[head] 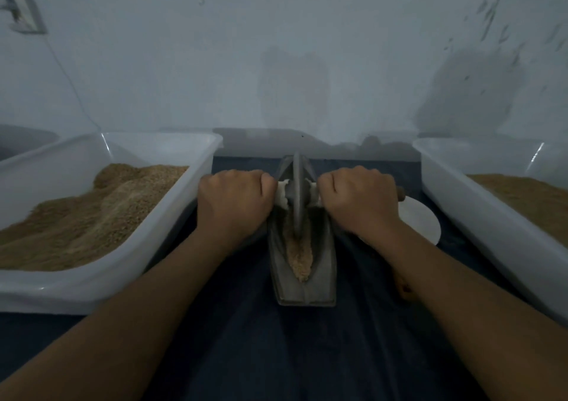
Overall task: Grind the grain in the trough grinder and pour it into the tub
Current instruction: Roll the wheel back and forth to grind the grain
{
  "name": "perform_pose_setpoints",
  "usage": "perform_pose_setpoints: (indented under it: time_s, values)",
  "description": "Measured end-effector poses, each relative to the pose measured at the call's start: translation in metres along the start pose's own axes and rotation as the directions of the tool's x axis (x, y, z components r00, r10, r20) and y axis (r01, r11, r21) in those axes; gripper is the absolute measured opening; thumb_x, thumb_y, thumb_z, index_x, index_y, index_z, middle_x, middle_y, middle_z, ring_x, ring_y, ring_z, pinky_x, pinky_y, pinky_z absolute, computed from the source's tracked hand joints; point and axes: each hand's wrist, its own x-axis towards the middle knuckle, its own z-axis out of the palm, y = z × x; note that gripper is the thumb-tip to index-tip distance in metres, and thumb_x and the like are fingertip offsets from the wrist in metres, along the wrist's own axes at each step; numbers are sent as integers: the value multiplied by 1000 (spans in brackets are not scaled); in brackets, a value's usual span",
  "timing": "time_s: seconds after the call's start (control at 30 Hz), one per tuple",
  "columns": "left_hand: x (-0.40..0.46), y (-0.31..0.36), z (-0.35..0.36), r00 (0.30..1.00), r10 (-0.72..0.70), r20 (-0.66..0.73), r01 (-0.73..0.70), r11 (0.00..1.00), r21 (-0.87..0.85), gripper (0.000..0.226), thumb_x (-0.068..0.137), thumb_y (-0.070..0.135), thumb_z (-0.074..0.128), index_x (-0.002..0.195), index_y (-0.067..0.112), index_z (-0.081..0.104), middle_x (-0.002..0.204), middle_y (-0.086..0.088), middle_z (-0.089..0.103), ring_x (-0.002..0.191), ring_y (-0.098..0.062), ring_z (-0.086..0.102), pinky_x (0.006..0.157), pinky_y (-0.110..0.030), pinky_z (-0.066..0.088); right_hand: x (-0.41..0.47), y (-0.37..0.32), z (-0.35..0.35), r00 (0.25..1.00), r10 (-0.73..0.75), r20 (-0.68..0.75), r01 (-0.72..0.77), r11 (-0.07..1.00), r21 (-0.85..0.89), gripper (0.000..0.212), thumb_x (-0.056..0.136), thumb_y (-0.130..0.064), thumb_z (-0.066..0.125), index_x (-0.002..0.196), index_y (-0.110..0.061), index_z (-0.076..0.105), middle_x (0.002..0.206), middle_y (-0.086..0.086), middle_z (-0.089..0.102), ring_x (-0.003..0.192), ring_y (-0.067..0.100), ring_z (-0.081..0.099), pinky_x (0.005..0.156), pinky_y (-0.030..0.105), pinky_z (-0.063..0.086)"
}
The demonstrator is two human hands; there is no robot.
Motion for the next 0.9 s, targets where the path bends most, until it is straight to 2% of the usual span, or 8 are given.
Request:
perform_pose_setpoints:
  time_s: [0.13,0.3,0.5,0.6,0.7,0.77,0.83,0.9]
  values:
    - [25,-1,15,998,-8,61,7,1000,13,17,100,16,37,84,21,35,78,-2,42,68,-22,39,58,-30,26,31,5,16,982,146,119,-150,988,28,44,100,-41,23,72,-19,49,72,-3,43,70,22,42,64,35,25]
    - [15,1,6,999,16,27,-16,1000,1,17,96,10,37,81,19,36,74,-3,49,64,-21,42,58,-30,27,19,1,6,985,116,129,-115,993,-18,41,97,-38,17,81,-23,51,76,-3,45,71,22,41,64,35,28]
    - [-33,-4,-23,994,-75,-81,56,975,-213,24,100,31,33,79,28,43,73,7,49,64,-20,43,59,-35,34,-29,-7,-25,995,-38,-89,45,996,79,40,98,-33,18,71,-21,44,63,-6,42,54,19,38,56,37,29]
    - [-59,-8,-32,990,-72,-123,19,921,-389,27,103,32,30,78,31,40,72,10,45,64,-17,42,60,-37,37,-44,-11,-33,971,-85,-224,102,993,65,32,99,-33,30,71,-23,40,61,-6,38,53,18,33,58,36,27]
    - [-60,-9,-30,990,-53,-134,-8,910,-414,28,103,32,30,78,29,41,71,8,47,62,-19,45,58,-37,41,-38,-13,-29,955,-108,-278,130,989,63,34,98,-33,32,67,-22,39,58,-6,35,50,18,31,58,35,22]
    - [-46,-10,-23,989,-4,-149,-40,956,-292,25,100,31,34,77,25,43,68,5,50,58,-21,48,52,-35,44,-28,-9,-21,975,-82,-206,98,993,71,39,96,-35,24,63,-21,40,55,-8,36,47,17,31,55,33,22]
    - [-25,-7,-11,994,77,-79,-84,993,-83,19,98,30,44,81,22,43,73,0,57,60,-24,54,50,-31,41,-9,-1,-8,1000,-21,-9,21,1000,-21,44,93,-42,13,63,-23,40,58,-8,38,51,16,34,55,33,26]
    - [2,-6,0,993,116,22,-117,992,50,13,100,25,44,88,20,43,84,-5,63,71,-28,61,53,-31,33,17,9,4,981,51,185,-42,998,-55,45,98,-45,16,71,-22,44,66,-6,39,62,19,40,59,35,28]
